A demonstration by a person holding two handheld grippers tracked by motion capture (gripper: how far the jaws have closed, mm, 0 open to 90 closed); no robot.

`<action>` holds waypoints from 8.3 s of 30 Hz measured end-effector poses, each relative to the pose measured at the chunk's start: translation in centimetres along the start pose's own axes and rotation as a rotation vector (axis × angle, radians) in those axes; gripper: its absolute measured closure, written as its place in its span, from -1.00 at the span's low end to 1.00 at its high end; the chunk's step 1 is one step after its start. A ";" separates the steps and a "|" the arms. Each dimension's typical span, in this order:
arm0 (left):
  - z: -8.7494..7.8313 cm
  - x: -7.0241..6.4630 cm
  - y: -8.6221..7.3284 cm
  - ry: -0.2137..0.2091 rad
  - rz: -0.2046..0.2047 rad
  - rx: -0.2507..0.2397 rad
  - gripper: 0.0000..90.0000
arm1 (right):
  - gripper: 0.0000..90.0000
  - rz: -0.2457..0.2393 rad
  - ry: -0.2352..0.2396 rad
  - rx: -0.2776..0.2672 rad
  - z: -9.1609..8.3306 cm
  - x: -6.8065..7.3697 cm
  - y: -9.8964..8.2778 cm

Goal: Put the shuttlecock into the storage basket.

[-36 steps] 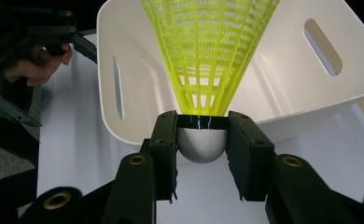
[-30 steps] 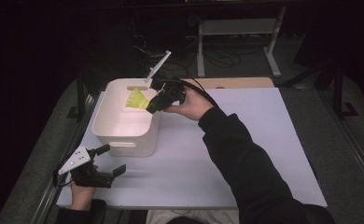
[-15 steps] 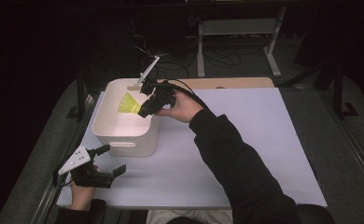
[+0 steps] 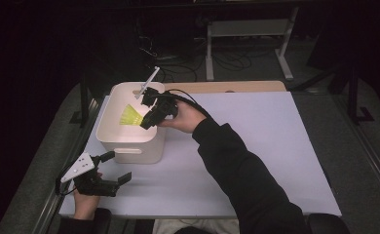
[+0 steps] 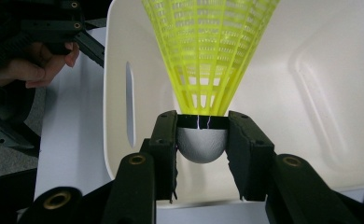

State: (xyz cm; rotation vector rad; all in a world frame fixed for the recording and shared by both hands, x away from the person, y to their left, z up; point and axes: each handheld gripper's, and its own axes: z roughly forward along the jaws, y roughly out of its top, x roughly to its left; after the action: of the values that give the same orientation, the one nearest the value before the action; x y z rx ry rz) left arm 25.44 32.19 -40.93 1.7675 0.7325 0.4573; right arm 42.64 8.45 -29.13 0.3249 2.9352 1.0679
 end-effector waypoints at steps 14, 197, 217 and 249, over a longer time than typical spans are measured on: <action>0.0 0.0 0.0 -0.002 0.001 0.000 -1.00 | 0.40 0.000 0.017 -0.002 0.9 0.1 -0.3; 0.1 -0.1 -0.1 0.002 0.002 0.020 -1.00 | -1.00 0.285 -0.273 -0.341 -11.2 1.1 -24.3; 0.1 -0.1 -0.1 0.002 0.002 0.021 -1.00 | -1.00 0.315 -0.285 -0.365 -11.6 1.8 -27.1; 0.1 -0.1 -0.1 -0.001 -0.001 0.027 -1.00 | -1.00 0.389 -0.324 -0.393 -12.4 3.4 -33.7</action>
State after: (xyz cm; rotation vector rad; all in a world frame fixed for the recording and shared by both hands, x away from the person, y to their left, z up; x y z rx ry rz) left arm 25.42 32.04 -41.10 1.7923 0.7420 0.4477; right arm 31.88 -23.93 -40.80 0.9753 2.3639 1.4353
